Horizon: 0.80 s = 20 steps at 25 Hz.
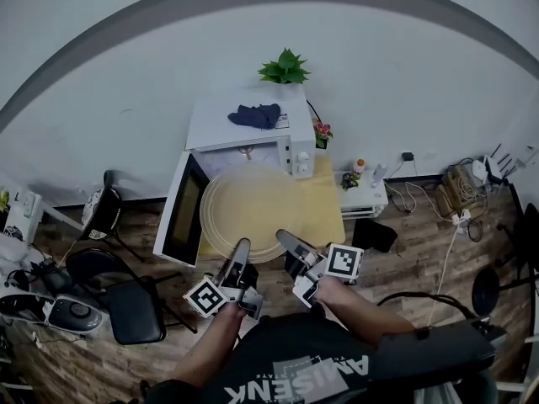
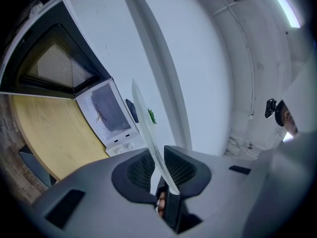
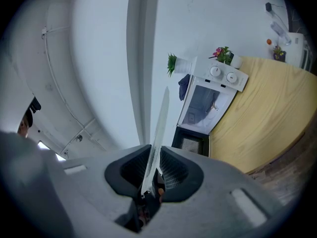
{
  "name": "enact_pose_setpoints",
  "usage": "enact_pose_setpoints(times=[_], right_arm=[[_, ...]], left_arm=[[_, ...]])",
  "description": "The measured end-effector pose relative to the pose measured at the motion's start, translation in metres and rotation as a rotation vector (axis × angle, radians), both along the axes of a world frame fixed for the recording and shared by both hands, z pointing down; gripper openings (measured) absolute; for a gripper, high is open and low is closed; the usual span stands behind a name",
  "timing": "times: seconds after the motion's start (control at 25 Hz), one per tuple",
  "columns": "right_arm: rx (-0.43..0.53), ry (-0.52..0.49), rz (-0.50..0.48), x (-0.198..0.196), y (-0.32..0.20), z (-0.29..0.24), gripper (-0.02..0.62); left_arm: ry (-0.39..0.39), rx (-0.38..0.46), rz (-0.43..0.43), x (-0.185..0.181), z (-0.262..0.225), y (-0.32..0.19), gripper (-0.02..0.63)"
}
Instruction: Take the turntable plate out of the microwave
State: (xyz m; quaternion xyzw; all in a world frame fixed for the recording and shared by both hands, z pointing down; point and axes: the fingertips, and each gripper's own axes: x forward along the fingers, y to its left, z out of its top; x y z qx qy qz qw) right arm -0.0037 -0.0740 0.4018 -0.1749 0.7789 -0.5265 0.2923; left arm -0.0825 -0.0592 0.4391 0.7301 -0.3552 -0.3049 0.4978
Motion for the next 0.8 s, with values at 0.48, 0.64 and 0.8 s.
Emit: enact_pose_setpoints(times=[0.48,0.64,0.8], right_arm=[[-0.011,0.004,-0.022,-0.0001,-0.0005,0.0045,0.061],[-0.013,0.005,-0.023,-0.0008,-0.0002,0.0055,0.061],[-0.008,0.008,-0.017,-0.0003,-0.0016,0.0078,0.061]], left_arm=[[0.017,-0.019,-0.025,0.0027,0.0011,0.0011,0.058],[0.021,-0.018,-0.025,0.0024,0.002,0.0014,0.058],[0.028,-0.019,-0.012,0.0044,0.0021,-0.0008,0.058]])
